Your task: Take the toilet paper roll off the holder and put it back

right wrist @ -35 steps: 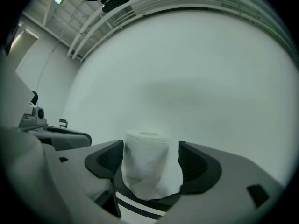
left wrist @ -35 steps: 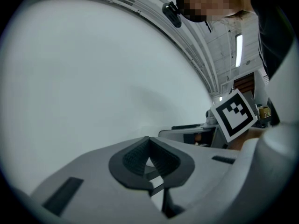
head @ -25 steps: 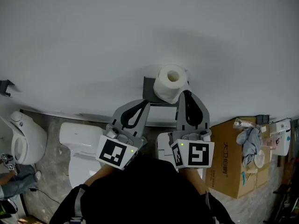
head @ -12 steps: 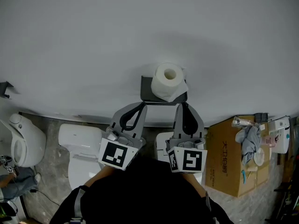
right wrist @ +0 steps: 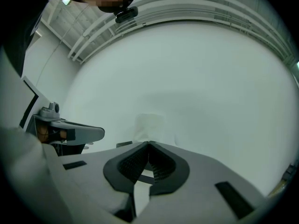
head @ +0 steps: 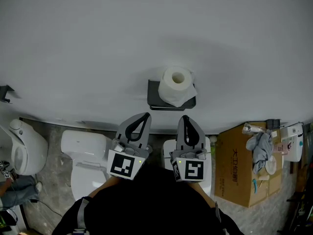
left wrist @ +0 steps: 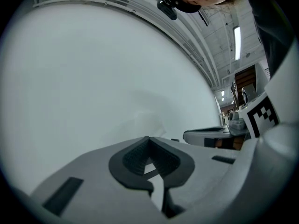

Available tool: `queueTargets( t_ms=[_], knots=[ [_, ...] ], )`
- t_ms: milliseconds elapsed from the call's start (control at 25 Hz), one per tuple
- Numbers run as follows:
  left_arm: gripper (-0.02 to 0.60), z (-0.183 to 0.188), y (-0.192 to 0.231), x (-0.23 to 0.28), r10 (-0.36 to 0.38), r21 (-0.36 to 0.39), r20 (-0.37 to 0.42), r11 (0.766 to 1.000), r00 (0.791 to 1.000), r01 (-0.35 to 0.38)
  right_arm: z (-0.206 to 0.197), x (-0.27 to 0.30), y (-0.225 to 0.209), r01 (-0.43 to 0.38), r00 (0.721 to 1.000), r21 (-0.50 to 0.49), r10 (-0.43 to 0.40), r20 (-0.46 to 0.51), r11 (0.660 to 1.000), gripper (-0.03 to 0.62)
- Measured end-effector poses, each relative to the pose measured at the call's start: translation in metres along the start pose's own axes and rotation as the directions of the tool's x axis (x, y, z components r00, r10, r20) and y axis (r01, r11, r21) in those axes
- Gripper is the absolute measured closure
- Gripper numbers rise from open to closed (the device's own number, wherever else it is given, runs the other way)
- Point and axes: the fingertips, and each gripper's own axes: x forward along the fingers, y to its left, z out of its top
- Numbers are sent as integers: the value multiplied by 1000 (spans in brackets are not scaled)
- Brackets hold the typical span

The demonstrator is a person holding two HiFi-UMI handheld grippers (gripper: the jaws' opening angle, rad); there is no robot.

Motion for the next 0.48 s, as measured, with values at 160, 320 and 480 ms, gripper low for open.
queueTargets(
  t_ms=[160, 320, 480],
  knots=[
    [575, -4, -1, 0, 4, -10, -7, 1000, 1000, -4, -9, -3, -2, 0, 1000, 18, 0, -22, 1000, 569],
    [575, -4, -2, 1, 0, -4, -3, 1000, 1000, 0, -6, -3, -1, -16, 1000, 11, 16, -6, 1000, 571],
    [575, -2, -3, 1, -2, -2, 3, 1000, 1000, 2, 0, -3, 3, -33, 999, -4, 33, 13, 999, 571]
  ],
)
